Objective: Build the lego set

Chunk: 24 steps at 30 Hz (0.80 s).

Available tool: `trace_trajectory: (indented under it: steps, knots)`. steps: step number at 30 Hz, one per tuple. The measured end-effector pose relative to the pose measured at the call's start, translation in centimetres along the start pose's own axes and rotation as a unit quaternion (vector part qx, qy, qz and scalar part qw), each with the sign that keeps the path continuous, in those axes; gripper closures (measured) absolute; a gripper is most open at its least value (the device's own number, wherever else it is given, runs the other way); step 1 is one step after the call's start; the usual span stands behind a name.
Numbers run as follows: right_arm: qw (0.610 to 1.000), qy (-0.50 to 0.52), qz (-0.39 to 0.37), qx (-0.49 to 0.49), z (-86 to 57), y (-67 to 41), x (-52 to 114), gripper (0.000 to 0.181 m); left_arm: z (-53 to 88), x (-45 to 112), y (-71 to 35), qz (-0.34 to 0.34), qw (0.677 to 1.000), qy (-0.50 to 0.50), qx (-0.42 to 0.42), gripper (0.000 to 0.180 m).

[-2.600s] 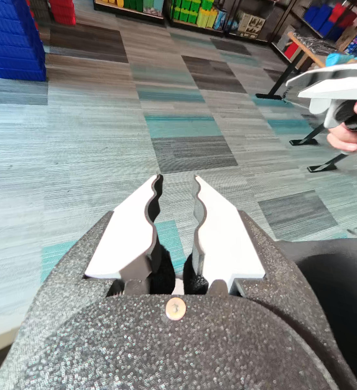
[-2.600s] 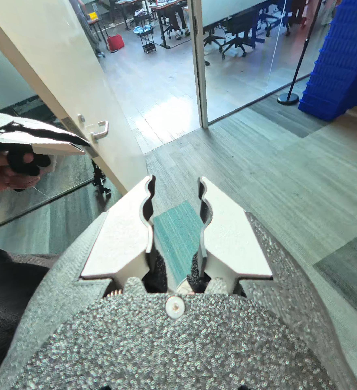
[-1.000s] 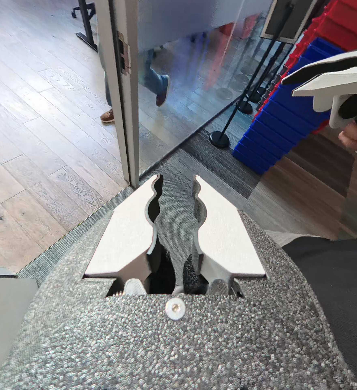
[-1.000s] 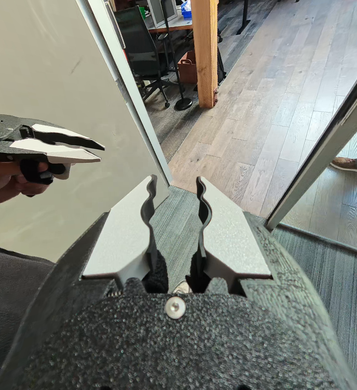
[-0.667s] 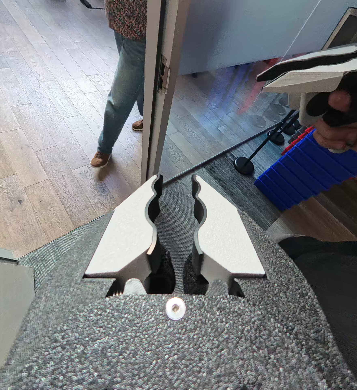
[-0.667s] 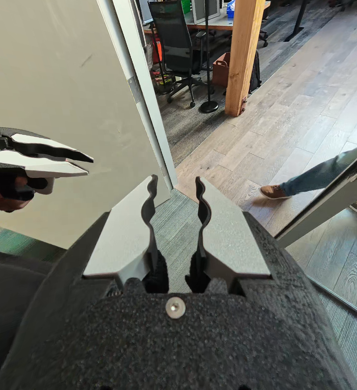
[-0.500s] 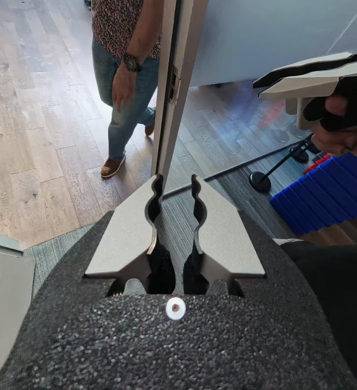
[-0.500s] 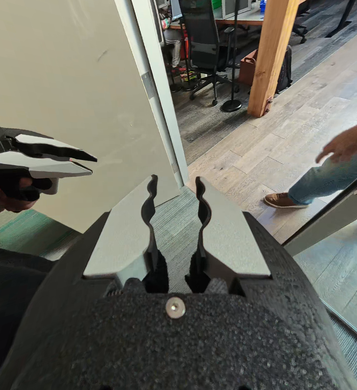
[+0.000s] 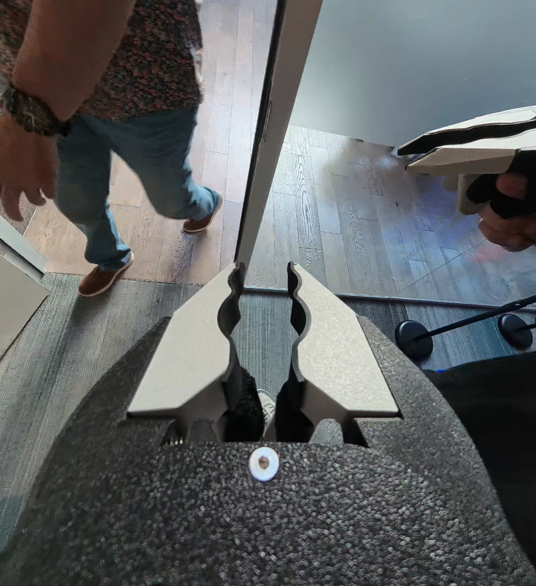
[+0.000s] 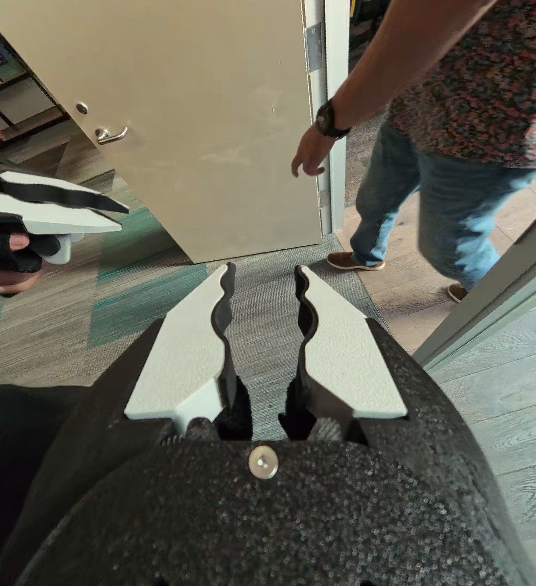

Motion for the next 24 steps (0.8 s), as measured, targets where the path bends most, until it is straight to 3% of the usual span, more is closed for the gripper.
trace_trajectory:
  steps: [5,14,19,24]
  knots:
    - [1.0,-0.011,0.002,0.017,-1.1,2.8,-3.3,0.143,-6.1,-2.2,3.2,-0.011,0.999,-0.022,-0.033,0.155]
    - [0.997,-0.07,0.02,-0.04,0.9,2.1,-6.1,0.144,-12.6,-6.0,9.0,-0.039,0.991,-0.084,-0.101,0.155]
    - [0.992,-0.096,0.031,-0.078,2.5,1.5,-6.0,0.147,-12.8,-7.6,9.6,-0.067,0.979,-0.128,-0.147,0.155]
    - [0.989,-0.109,0.031,-0.09,2.9,0.8,-3.1,0.149,-9.7,-7.3,8.4,-0.068,0.976,-0.155,-0.139,0.156]
Point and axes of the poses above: each gripper's, where its closed fingertips meet, x out along the fingers, y out of its underside, z = x × y across the jaws, the point moved 3 cm from there along -x, back along the fingers, and after that the axes turned 1 degree about -x, right-handed, at the moved point
